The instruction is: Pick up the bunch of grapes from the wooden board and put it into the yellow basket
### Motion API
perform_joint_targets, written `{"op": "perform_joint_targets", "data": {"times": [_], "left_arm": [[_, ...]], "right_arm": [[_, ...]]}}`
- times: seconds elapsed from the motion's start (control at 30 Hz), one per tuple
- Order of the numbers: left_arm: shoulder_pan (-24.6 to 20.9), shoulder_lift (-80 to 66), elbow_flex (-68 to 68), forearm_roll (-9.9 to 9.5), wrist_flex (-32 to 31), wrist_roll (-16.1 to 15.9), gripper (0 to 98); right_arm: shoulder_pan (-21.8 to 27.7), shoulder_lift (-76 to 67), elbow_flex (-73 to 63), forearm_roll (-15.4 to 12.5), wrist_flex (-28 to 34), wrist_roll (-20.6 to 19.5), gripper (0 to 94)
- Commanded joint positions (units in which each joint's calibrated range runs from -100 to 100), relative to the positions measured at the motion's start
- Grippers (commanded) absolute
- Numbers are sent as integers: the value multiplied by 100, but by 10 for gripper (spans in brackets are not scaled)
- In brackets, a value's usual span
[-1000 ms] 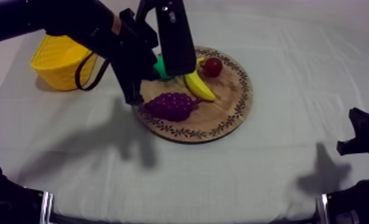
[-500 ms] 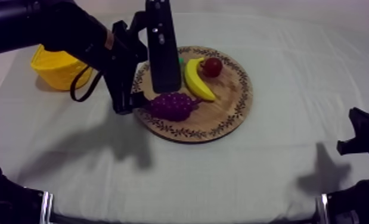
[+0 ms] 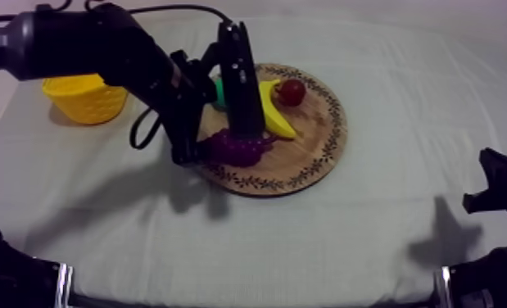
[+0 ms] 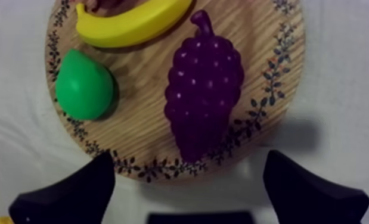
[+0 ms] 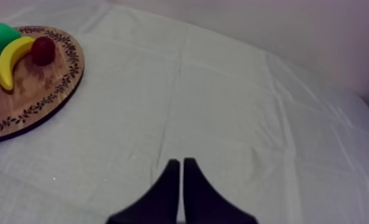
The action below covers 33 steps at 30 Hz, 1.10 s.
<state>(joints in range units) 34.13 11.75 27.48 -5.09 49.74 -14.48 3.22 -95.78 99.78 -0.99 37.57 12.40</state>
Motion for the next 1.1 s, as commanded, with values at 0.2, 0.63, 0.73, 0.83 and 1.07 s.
{"op": "perform_joint_targets", "data": {"times": [0.2,0.63,0.73,0.83,1.07], "left_arm": [[76,933,-449,29,-160,28,955],[82,1901,-1302,67,206,88,956],[77,2106,-1604,109,495,68,958],[67,2260,-1836,150,716,69,959],[58,2400,-2014,185,868,118,958]], "right_arm": [[-1,2,-1,-1,1,3,3],[-1,2,-1,-1,1,3,3],[-1,2,-1,-1,1,3,3],[-1,2,-1,-1,1,3,3],[-1,2,-1,-1,1,3,3]]}}
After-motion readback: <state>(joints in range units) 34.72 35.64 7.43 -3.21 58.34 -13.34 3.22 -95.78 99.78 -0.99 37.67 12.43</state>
